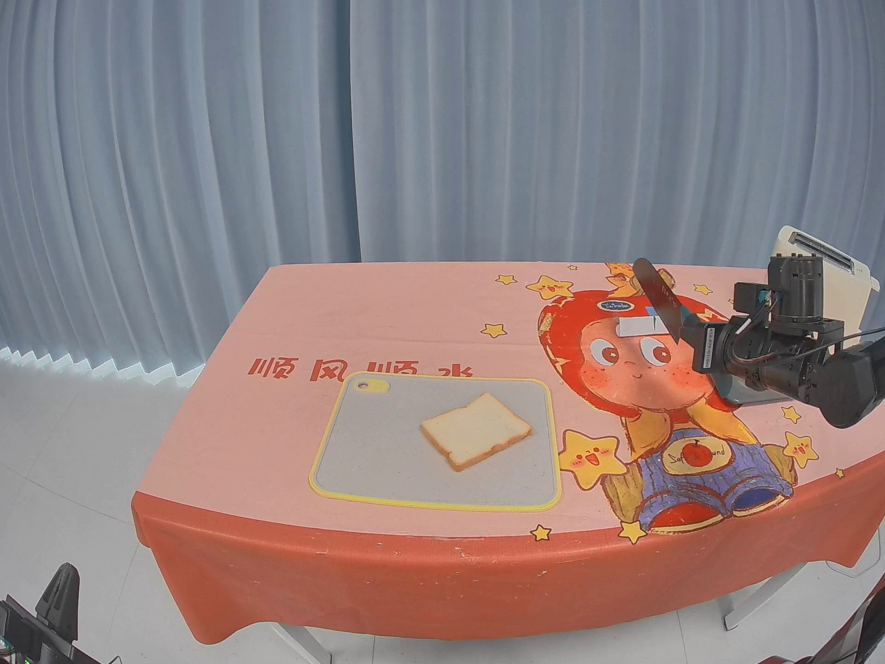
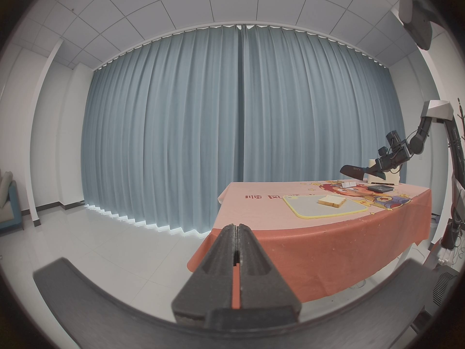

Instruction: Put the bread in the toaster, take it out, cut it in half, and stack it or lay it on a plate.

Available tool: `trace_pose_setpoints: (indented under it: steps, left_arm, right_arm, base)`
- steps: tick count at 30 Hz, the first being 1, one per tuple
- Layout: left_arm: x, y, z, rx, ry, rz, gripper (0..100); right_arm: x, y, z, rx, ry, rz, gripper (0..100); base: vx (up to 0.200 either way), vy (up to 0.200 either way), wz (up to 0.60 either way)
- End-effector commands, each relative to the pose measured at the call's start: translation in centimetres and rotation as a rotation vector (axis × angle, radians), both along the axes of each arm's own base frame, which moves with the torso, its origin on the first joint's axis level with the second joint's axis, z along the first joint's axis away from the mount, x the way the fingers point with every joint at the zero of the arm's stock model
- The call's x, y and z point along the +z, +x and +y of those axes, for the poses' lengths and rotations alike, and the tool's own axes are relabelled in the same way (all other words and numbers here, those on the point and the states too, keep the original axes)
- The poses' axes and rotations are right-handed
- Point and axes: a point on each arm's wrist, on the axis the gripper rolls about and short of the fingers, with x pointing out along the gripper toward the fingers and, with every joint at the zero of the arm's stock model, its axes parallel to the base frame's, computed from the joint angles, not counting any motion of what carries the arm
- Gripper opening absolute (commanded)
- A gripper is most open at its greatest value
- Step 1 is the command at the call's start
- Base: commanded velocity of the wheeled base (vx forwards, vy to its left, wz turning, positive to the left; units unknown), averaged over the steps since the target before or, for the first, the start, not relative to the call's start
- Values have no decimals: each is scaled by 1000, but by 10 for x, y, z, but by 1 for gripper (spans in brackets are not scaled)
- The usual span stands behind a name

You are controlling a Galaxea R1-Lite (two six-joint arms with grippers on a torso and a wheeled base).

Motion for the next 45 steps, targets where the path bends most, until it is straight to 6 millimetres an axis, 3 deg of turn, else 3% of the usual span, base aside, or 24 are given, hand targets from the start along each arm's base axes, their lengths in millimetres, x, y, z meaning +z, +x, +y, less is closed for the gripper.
trace_pose_setpoints:
  steps: [1,12,45]
  left_arm:
    - [-5,1,0,1,0,17,0]
    - [-5,1,0,1,0,17,0]
    - [-5,1,0,1,0,17,0]
  right_arm:
    - [13,-10,5,21,10,-39,0]
    - [19,-29,26,98,17,-52,0]
    - [12,-48,70,243,30,-22,0]
  base:
    - [0,0,0]
    - [0,0,0]
    - [0,0,0]
